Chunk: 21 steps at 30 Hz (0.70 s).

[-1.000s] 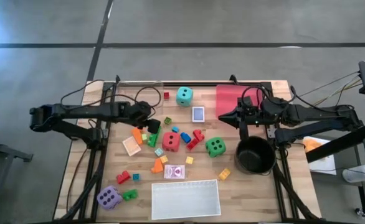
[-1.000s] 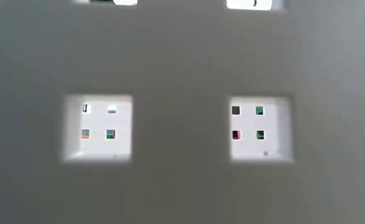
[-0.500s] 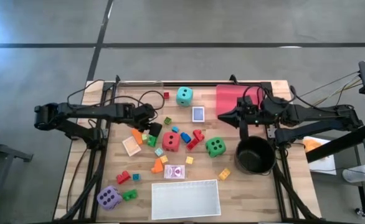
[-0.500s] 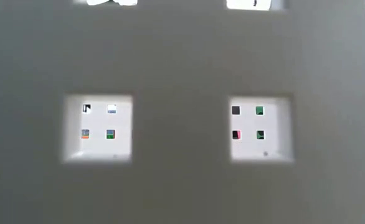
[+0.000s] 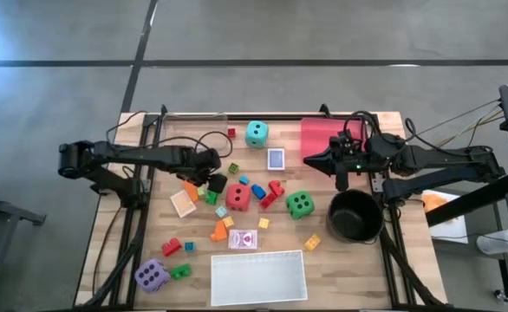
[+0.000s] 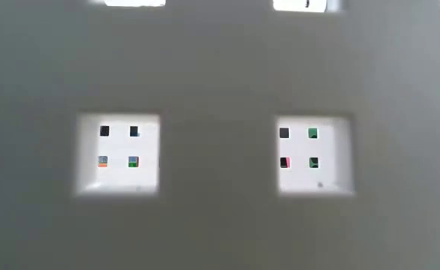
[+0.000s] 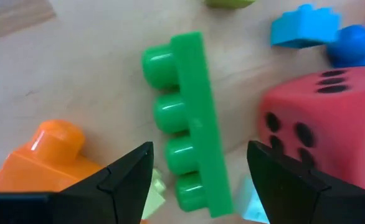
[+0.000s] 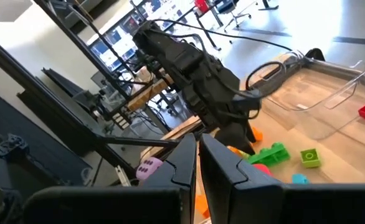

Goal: Pick & Place Toys
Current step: Put the green game piece into the red bin

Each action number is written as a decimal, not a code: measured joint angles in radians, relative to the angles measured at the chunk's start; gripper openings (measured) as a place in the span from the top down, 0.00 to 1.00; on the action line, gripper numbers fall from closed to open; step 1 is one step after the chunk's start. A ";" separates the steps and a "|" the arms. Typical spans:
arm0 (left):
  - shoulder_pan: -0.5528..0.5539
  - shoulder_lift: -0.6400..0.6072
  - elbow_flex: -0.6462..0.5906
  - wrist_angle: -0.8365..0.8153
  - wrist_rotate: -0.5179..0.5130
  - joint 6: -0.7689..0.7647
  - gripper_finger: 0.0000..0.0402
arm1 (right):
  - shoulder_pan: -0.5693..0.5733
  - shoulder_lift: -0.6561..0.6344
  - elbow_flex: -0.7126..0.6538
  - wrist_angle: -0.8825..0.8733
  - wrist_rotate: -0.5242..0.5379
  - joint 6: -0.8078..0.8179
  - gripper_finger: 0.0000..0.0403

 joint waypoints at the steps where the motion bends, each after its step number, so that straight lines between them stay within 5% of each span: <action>1: 0.000 0.014 0.000 -0.001 -0.003 -0.001 0.35 | 0.000 0.000 0.000 -0.003 0.000 0.000 0.96; 21: -0.002 0.144 0.000 0.037 -0.033 0.015 0.35 | 0.000 0.000 0.000 -0.007 -0.001 0.023 0.96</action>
